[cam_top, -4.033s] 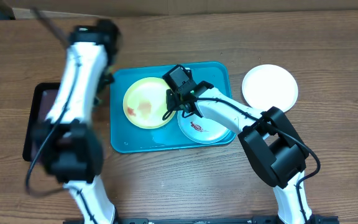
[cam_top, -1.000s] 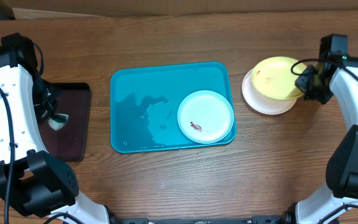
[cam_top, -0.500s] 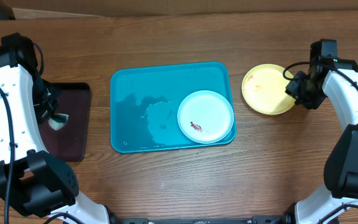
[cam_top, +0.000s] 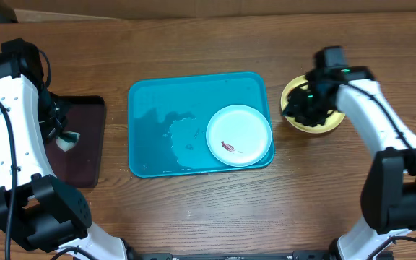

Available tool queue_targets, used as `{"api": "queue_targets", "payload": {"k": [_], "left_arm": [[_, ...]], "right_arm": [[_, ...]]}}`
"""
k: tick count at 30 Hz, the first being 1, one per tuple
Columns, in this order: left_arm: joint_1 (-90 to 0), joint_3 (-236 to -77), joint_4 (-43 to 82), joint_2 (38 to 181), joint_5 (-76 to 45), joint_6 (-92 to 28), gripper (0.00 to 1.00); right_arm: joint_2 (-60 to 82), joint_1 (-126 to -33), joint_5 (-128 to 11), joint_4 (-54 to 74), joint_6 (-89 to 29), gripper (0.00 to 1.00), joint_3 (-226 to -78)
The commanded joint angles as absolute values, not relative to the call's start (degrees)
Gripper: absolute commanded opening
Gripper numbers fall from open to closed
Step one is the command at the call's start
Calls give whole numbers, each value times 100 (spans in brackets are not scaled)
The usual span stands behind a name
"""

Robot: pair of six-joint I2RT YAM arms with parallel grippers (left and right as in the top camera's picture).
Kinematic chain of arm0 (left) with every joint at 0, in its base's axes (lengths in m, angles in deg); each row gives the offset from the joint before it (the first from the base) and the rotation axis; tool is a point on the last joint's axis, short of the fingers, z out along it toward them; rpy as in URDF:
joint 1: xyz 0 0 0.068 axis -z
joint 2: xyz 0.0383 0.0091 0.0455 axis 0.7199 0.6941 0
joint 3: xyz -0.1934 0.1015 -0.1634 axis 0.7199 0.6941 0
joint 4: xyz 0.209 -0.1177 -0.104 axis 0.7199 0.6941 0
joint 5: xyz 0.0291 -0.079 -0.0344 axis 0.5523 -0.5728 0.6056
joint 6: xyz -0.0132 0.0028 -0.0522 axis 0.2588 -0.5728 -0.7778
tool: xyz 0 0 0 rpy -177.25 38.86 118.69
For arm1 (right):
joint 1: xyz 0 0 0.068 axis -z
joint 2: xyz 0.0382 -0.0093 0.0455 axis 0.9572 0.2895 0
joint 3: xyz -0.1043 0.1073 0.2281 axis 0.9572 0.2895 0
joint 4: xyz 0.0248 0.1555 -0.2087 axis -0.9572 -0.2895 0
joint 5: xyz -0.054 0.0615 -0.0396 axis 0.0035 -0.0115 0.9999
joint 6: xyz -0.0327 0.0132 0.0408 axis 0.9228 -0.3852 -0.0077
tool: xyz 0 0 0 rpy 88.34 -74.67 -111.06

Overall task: Clean dirty plates on tray and stack at the side
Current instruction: 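Move the right gripper to the stained white plate and pull it to tray center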

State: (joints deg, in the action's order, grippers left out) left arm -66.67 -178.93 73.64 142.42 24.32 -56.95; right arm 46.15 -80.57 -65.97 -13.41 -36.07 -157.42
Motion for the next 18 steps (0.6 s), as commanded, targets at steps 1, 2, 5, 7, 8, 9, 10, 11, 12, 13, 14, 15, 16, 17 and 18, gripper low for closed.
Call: {"api": "queue_targets", "payload": {"k": [1, 2, 5, 7, 8, 9, 10, 11, 12, 13, 14, 15, 16, 17, 18], "left_arm": [[-6658, -17871, 7360, 14286, 2412, -5664, 4], [-6658, -17871, 7360, 14286, 2412, -5664, 4], [-6658, -17871, 7360, 14286, 2412, -5664, 4], [-6658, -17871, 7358, 14286, 2412, -5664, 4], [-6660, -17871, 7360, 14286, 2412, -5664, 4], [-6660, -17871, 7358, 14286, 2412, -5664, 5], [-6660, -17871, 7356, 14286, 2412, -5666, 4], [-6660, -17871, 7356, 14286, 2412, -5664, 4], [-6658, -17871, 7351, 14286, 2412, -5666, 5], [-6658, -17871, 7345, 14286, 2412, -5666, 4], [-6658, -17871, 7340, 14286, 2412, -5664, 4], [-6658, -17871, 7336, 14286, 2412, -5664, 4], [-6658, -17871, 7336, 14286, 2412, -5664, 4], [-6658, -17871, 7336, 14286, 2414, -5664, 4], [-6660, -17871, 7336, 14286, 2414, -5664, 5]], "right_arm": [[4578, -8492, -5764, -1194, -3555, 40, -15722], [4578, -8621, -5513, -1100, -3553, 41, -15722], [4578, -8981, -4916, -667, -3205, 41, -15722], [4578, -9150, -4908, -405, -2740, 41, -15722], [4578, -9244, -4905, -276, -2427, 42, -15722], [4582, -9289, -4908, -211, -2283, 43, -15722], [4593, -9353, -4912, -90, -2049, 43, -15722], [4604, -9379, -4908, -31, -1961, 43, -15722], [4619, -9408, -4908, 56, -1817, 43, -15722], [4645, -9414, -4910, 150, -1688, 43, -15722], [4667, -9416, -4908, 251, -1592, 43, -15722], [4691, -9416, -4910, 329, -1559, 43, -15722], [4726, -9416, -4932, 382, -1557, 43, -15722], [4761, -9414, -4958, 415, -1548, 42, -15722], [4790, -9410, -5034, 417, -1481, 42, -15722]]}}
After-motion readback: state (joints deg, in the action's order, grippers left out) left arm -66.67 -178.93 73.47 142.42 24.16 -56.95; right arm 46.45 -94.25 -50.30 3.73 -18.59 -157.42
